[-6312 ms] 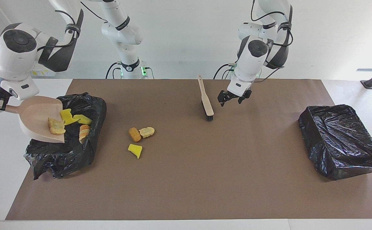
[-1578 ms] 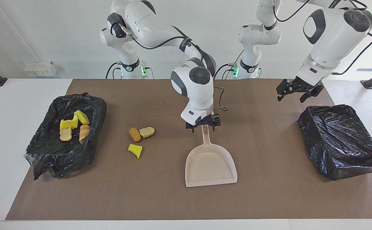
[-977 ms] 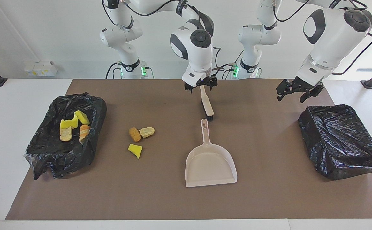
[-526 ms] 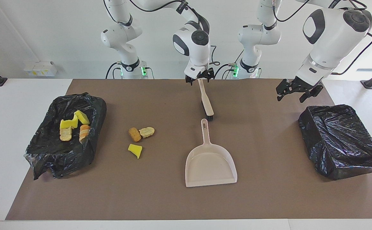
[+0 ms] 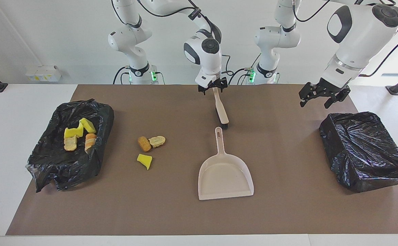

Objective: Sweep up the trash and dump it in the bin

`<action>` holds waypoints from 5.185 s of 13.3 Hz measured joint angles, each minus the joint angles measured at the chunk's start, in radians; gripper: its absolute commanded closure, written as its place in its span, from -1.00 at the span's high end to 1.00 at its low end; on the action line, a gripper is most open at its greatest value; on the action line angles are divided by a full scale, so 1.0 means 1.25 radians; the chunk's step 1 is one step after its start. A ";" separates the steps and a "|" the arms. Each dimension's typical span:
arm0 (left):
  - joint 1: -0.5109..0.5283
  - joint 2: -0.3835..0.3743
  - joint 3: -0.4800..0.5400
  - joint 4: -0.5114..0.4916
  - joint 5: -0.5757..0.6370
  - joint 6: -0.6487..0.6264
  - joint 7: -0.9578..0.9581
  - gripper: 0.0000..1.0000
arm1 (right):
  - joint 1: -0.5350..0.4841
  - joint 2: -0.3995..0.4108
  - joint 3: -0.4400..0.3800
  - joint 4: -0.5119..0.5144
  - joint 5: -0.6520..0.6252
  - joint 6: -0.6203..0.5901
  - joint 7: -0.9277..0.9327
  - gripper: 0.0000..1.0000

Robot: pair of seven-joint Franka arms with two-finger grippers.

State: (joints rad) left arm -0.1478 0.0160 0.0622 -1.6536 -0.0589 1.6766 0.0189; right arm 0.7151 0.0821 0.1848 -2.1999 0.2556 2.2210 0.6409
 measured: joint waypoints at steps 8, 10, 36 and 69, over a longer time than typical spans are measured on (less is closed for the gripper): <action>-0.001 0.010 -0.006 -0.007 0.000 0.024 0.005 1.00 | -0.001 0.002 -0.004 0.000 0.001 0.001 0.003 -1.00; -0.010 0.023 -0.014 -0.033 0.000 0.070 0.008 1.00 | -0.001 0.002 -0.006 0.001 0.001 0.001 0.003 -1.00; -0.401 0.303 -0.011 -0.088 0.000 0.518 -0.449 -1.00 | -0.579 -0.039 -0.007 0.004 -0.362 -0.187 -0.430 -1.00; -0.196 0.115 -0.015 -0.289 0.120 0.307 0.877 -1.00 | -0.498 0.111 -0.011 0.192 -0.406 -0.234 -0.582 -1.00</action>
State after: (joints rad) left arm -0.3924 0.1593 0.0438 -2.0152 0.0915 2.0605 1.1152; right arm 0.0922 0.2207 0.1709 -1.9598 -0.2520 1.9289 -0.0867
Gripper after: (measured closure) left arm 0.678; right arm 0.736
